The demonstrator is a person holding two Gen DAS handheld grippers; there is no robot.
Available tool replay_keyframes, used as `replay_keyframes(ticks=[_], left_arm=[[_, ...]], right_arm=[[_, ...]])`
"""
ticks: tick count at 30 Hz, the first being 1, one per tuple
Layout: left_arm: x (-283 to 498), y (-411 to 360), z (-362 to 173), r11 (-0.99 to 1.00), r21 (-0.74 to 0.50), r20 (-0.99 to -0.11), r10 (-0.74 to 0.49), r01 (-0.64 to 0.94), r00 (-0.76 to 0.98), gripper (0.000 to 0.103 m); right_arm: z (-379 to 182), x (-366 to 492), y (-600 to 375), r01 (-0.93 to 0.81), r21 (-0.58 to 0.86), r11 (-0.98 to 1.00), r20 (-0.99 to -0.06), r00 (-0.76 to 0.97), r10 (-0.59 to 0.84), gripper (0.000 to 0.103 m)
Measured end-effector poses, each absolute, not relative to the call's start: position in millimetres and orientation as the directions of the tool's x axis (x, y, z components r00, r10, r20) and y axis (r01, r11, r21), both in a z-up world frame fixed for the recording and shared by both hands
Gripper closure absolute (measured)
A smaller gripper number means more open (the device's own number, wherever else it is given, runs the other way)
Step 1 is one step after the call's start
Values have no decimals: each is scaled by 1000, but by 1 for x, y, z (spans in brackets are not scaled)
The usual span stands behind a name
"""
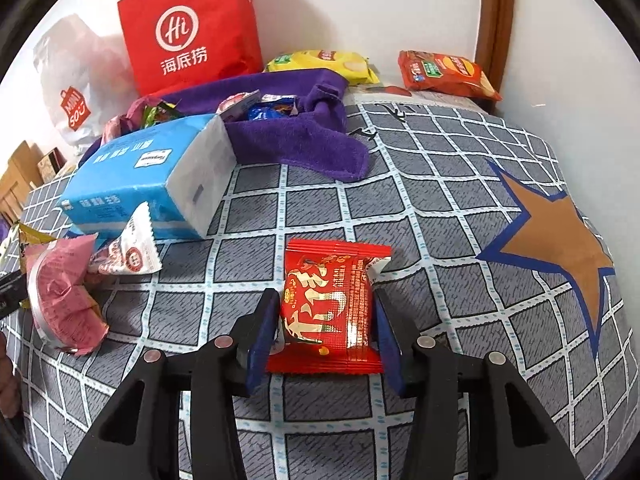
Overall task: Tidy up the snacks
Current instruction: 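Lift both held packets and carry them toward the purple towel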
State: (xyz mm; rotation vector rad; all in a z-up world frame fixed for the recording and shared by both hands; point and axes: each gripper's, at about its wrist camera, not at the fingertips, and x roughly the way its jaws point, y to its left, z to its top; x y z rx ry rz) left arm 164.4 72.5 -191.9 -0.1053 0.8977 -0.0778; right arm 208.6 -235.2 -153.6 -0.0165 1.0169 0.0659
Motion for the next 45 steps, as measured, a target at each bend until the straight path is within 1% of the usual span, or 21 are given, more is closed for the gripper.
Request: replay_keyframes(ticks=[3,5,8,14,18,26,38,45], left_arm=[[156,76,-185,988,-152,-785,-140,30,604,59],[149,80,-174,983,-179,-775,-161,33,611,59],[144,84,-157,982,-185,-760,-161,28,630,59],[145,86,-118,977,-210,-737,-178,29,653,59],[149,80,-92,978,-203,-712,-176,41,680,59],[163,66,-59,977,-208,-702,-189,57,687,59],[198,59,-16,980,-181,-664,-182,80,725,59],[234,58,-5,977,-198,-655,-197,86,730,59]], right_arm=[[-150,205,-233,-62,46,997,-861,503,71,58],[-141,201,-230,-62,55,997,-868,490,78,58],[-119,194,-222,-90,73,993,-844,525,110,58],[-73,188,-209,-122,60,991,-800,587,121,58],[-49,192,-205,-132,71,989,-786,602,137,58],[-11,203,-190,-162,48,986,-766,627,141,58],[19,246,-173,-182,73,981,-737,653,176,58],[29,287,-169,-154,56,987,-723,676,146,58]])
